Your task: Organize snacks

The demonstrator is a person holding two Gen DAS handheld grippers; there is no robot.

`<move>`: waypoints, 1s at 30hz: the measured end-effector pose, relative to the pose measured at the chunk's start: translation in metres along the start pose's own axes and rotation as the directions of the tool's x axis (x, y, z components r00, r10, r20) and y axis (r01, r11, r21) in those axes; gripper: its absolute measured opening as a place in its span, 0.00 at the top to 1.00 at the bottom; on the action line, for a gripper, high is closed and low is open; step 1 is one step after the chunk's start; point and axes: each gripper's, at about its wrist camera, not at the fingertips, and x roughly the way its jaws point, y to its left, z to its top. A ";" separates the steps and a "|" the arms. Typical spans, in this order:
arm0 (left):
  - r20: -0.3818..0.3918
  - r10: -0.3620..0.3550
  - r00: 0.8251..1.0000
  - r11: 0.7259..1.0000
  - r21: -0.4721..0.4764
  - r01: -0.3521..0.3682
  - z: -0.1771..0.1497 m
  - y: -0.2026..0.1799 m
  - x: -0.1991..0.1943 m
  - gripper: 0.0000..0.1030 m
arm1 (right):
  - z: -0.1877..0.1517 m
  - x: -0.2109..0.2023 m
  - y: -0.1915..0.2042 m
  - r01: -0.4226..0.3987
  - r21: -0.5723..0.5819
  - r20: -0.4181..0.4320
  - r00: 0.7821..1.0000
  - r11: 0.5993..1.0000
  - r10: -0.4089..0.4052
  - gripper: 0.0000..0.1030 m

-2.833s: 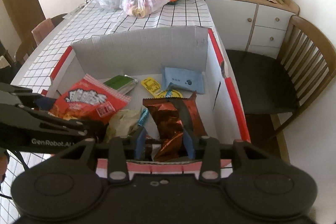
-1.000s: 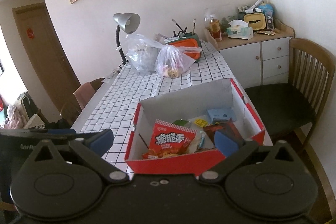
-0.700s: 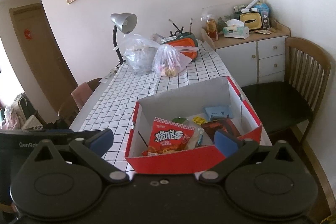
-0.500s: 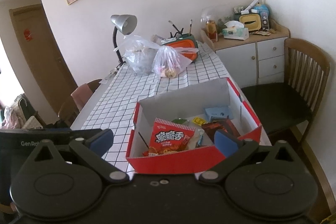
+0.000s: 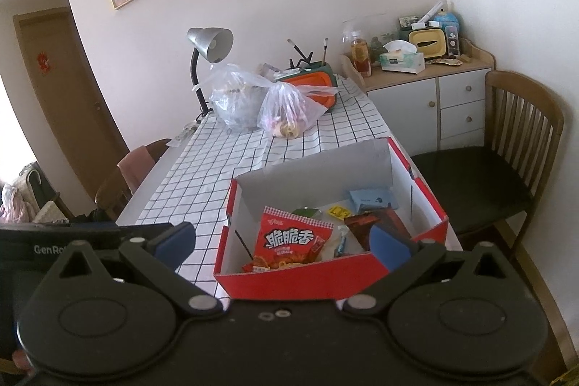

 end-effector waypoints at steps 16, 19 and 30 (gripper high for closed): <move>-0.003 -0.006 1.000 1.000 0.000 0.006 -0.002 -0.002 0.001 0.02 | -0.001 0.002 0.000 0.008 0.009 -0.013 1.000 1.000 -0.007 0.00; -0.003 -0.008 1.000 1.000 0.001 0.008 -0.002 -0.002 0.001 0.02 | -0.001 0.002 0.000 0.008 0.010 -0.015 1.000 1.000 -0.008 0.00; -0.011 -0.013 1.000 1.000 -0.002 0.013 -0.005 0.001 0.001 0.02 | -0.004 0.003 0.001 0.019 0.014 -0.023 1.000 1.000 -0.019 0.00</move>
